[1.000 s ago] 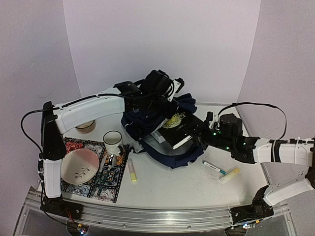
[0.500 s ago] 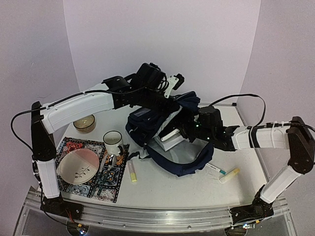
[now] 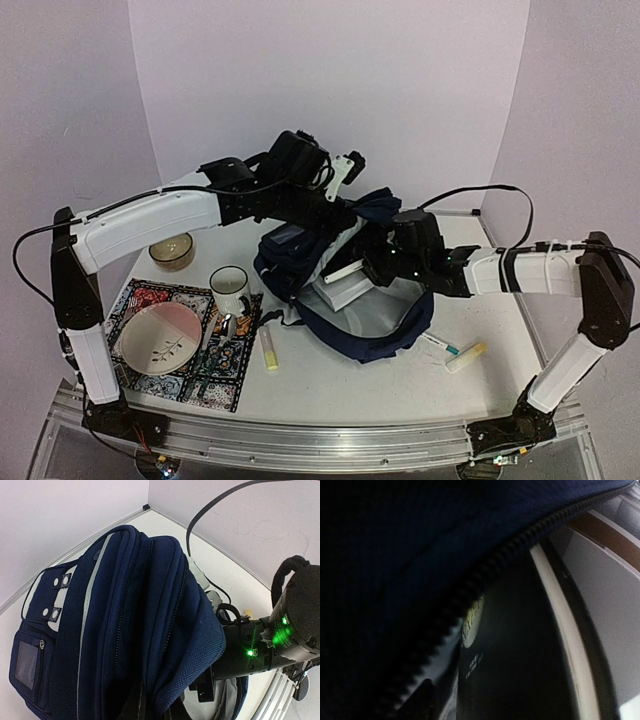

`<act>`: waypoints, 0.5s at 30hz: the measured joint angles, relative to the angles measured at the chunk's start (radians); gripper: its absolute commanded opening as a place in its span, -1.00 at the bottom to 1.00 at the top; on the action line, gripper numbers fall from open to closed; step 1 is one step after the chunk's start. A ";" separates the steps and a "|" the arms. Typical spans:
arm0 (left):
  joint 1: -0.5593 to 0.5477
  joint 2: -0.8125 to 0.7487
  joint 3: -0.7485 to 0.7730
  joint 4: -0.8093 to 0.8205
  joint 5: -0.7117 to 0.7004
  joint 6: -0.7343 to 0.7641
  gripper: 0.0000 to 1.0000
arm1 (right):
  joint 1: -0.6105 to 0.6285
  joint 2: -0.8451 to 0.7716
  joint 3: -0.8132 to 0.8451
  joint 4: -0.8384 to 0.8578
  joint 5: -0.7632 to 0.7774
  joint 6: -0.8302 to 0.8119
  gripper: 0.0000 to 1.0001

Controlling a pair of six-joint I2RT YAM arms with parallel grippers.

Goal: Pack the student bag
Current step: Place the book in the largest pocket of the bag.

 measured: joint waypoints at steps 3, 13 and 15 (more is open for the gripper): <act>-0.001 -0.002 -0.002 0.005 -0.013 -0.013 -1.00 | 0.006 -0.033 0.000 -0.054 -0.015 -0.025 0.50; 0.000 -0.012 -0.037 0.030 -0.012 -0.037 -0.99 | 0.059 -0.216 -0.060 -0.197 -0.020 -0.129 0.73; -0.001 -0.013 -0.053 0.036 0.003 -0.037 -0.98 | 0.065 -0.273 -0.098 -0.208 -0.021 -0.156 0.75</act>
